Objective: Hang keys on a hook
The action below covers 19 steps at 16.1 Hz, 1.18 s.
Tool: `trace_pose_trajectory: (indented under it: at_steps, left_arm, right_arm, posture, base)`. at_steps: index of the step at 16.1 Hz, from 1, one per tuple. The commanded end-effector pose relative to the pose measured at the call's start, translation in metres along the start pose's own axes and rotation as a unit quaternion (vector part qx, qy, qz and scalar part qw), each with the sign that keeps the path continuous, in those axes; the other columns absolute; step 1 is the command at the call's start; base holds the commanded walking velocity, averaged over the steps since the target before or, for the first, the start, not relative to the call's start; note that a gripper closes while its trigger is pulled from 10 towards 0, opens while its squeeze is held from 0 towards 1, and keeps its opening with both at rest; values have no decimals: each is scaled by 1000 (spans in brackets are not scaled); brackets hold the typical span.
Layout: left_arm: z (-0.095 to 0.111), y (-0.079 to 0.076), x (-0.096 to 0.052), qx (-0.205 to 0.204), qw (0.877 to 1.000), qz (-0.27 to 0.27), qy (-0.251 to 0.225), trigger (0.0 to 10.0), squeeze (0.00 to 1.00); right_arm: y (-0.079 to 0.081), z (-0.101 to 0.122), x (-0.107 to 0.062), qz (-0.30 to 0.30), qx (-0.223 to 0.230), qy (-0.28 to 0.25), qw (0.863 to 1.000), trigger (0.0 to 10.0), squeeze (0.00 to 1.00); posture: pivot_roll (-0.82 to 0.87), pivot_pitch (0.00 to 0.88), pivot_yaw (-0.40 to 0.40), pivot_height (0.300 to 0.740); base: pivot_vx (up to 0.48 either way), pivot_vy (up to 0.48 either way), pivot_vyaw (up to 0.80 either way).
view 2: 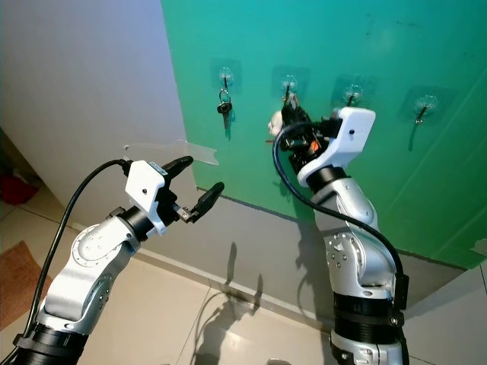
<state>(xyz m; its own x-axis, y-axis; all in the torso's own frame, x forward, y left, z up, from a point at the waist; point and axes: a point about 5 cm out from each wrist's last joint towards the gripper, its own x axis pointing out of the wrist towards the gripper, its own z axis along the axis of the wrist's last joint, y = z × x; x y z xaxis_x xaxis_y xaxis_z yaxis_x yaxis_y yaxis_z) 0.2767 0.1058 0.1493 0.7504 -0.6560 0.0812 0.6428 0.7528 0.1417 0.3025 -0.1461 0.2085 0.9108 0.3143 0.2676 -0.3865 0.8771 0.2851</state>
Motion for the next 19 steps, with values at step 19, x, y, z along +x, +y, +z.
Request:
trace_pose_trajectory:
  at_steps: [19]
  left_arm:
    - [2,-2,-2,7,1000,-18,3,10000,0]
  right_arm:
    - [15,1,10,43,49,-10,998,10000,0]
  posture:
    - [-101,0,32,740]
  base:
    - [0,0,0]
